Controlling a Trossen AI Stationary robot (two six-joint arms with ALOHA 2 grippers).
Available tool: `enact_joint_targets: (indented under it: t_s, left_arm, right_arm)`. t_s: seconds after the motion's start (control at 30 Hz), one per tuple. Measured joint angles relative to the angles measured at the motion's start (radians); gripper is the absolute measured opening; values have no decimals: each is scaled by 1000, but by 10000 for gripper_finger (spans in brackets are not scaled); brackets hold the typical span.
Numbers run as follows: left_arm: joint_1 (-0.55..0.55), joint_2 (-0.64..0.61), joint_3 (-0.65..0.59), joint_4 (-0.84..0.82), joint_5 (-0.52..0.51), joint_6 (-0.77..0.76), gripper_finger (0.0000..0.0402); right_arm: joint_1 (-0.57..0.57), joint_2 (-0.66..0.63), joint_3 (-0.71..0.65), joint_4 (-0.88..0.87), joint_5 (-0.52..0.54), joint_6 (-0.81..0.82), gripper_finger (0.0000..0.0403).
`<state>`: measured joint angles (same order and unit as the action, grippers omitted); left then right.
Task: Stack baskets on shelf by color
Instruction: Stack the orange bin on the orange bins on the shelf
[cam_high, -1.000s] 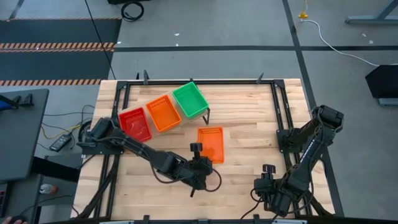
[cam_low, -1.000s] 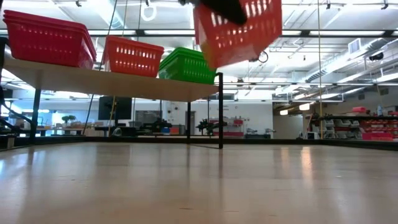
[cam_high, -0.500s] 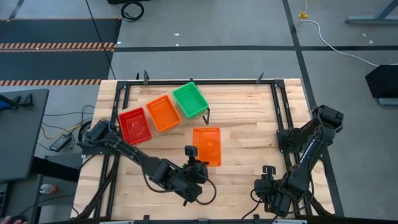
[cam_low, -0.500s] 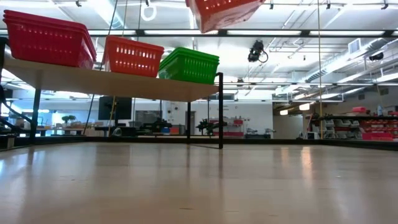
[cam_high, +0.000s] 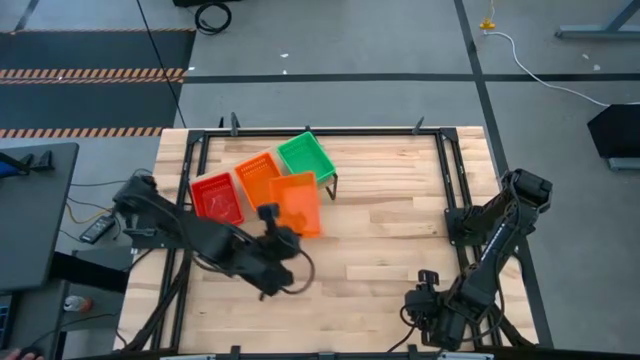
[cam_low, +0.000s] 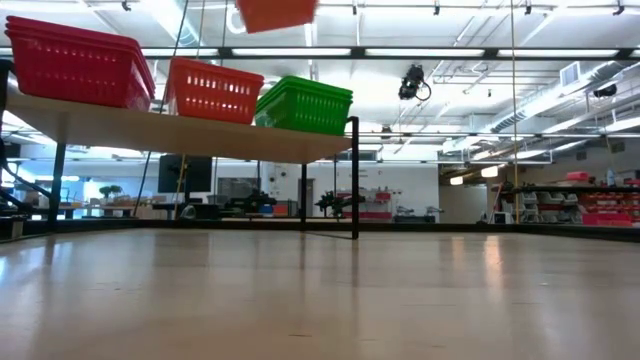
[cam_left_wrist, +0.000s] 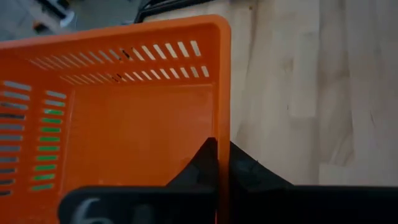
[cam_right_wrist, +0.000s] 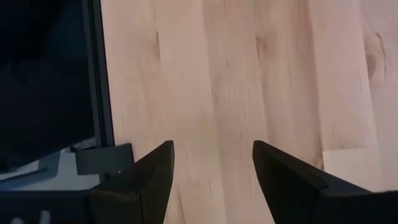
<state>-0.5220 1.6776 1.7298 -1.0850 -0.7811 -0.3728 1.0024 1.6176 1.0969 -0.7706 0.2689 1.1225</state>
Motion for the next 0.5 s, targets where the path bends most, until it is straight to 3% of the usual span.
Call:
enact_joint_targets:
  t_s: [0.27,0.43,0.5]
  left_arm:
    - [-15,-134,0,-246,17,-238,5]
    - [0,-150,-1,-484,11,-419,5]
    - [18,-150,-8,-480,1,-433,5]
  right_arm:
    - [-4,0,0,22,-9,0,224]
    - [-5,0,0,30,-9,0,225]
    - [-5,0,0,31,-9,0,225]
